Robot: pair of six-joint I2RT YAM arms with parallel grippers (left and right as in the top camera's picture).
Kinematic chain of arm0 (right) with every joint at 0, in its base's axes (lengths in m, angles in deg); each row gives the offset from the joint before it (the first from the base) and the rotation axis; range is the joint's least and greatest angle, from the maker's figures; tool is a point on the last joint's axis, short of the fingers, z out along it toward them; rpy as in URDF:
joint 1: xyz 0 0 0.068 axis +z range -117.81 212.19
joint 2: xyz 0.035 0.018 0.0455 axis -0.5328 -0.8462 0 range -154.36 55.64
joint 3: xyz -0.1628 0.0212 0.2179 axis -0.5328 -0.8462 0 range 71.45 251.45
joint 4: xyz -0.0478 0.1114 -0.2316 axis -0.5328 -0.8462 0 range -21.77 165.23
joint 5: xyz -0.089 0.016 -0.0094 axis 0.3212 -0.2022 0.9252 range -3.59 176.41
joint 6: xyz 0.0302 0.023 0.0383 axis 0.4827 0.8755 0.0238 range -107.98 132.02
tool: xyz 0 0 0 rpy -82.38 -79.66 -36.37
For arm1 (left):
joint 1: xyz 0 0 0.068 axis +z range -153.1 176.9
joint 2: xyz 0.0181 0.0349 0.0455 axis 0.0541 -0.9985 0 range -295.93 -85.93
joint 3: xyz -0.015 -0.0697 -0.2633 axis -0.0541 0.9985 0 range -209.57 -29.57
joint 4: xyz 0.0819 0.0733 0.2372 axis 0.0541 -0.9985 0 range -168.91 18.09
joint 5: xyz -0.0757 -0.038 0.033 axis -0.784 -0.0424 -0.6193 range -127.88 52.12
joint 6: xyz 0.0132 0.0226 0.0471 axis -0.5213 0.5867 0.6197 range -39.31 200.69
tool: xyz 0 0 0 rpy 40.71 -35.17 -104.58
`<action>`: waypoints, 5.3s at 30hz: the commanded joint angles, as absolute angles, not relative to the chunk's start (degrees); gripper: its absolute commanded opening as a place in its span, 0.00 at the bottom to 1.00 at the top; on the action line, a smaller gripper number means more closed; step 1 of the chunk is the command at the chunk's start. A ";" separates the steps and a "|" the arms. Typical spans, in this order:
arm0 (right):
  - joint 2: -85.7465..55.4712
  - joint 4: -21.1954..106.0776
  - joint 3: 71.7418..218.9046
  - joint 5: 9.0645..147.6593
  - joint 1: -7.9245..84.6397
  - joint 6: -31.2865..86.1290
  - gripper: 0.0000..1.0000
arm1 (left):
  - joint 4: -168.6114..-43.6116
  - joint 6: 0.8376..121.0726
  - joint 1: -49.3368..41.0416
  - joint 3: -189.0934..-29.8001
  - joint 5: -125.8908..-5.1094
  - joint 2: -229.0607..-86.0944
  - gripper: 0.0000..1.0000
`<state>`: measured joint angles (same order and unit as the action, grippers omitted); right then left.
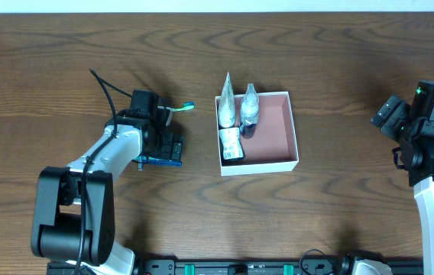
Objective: Pack container
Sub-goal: 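Close left gripper on the toothpaste tube and lift it, then carry toothpaste tube with left gripper into the white box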
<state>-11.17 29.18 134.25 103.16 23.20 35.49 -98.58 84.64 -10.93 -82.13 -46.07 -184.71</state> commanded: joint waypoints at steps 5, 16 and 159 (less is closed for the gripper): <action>-11.24 29.08 134.27 103.97 22.72 35.57 0.99 | -102.08 65.03 -10.93 -85.75 -46.46 -182.70 0.95; -11.24 29.08 134.27 103.97 22.72 35.57 0.99 | -115.94 54.76 -10.96 -86.76 -46.48 -180.65 0.93; -11.24 29.08 134.27 103.97 22.72 35.57 0.99 | -83.41 46.28 -54.58 -101.88 -20.65 -187.71 0.06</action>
